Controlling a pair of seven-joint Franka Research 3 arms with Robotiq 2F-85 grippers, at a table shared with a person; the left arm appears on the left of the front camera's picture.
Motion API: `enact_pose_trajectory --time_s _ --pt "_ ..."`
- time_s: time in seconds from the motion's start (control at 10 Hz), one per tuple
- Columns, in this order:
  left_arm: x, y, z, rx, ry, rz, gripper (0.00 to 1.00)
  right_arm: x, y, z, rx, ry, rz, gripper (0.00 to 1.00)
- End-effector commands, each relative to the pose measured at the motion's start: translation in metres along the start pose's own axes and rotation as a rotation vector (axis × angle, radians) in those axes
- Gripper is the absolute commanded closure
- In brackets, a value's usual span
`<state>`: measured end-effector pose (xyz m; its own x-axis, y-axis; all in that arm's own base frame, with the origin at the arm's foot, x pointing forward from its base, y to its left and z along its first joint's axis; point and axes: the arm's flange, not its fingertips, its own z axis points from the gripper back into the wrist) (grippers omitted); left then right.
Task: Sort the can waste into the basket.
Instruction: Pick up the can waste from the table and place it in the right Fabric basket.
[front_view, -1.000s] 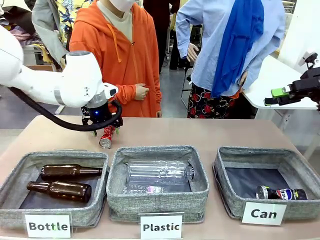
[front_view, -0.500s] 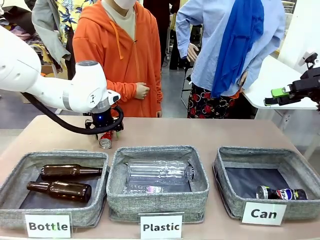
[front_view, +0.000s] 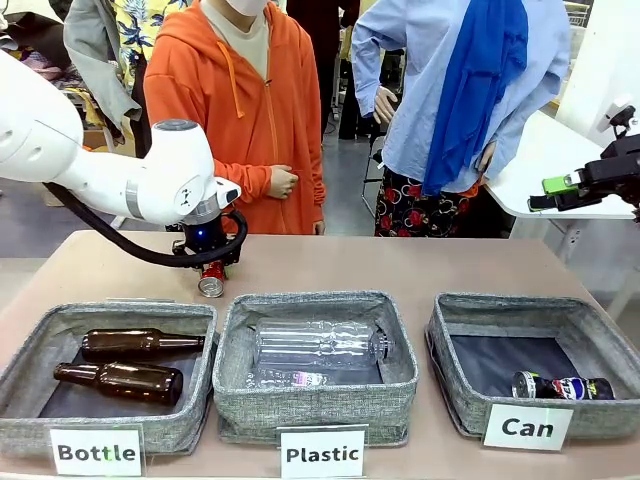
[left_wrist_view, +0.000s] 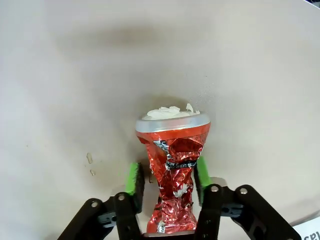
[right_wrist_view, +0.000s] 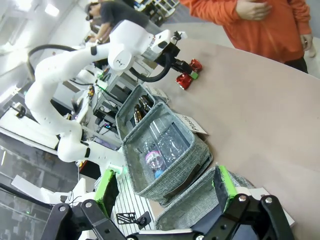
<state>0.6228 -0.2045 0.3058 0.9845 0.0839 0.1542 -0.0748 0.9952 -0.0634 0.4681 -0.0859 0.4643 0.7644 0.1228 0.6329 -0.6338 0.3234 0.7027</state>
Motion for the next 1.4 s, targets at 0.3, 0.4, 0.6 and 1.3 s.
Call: enact_pose_trajectory --time_s 0.3,0.4,0.6,1.3 --pt "-0.002 0.006 0.012 0.034 -0.031 0.02 1.0 -0.003 0.002 -0.001 -0.015 -0.001 0.003 0.0" --pt "-0.005 0.01 0.023 0.031 -0.049 0.017 1.0 -0.003 0.002 -0.001 -0.015 -0.001 0.003 0.0" --pt "-0.025 0.029 0.069 -0.023 -0.054 -0.039 1.0 -0.003 0.002 -0.001 -0.015 -0.001 0.003 0.0" --pt "-0.216 0.131 0.242 -0.221 -0.077 -0.756 1.0 -0.003 0.002 -0.001 -0.015 -0.001 0.003 0.0"
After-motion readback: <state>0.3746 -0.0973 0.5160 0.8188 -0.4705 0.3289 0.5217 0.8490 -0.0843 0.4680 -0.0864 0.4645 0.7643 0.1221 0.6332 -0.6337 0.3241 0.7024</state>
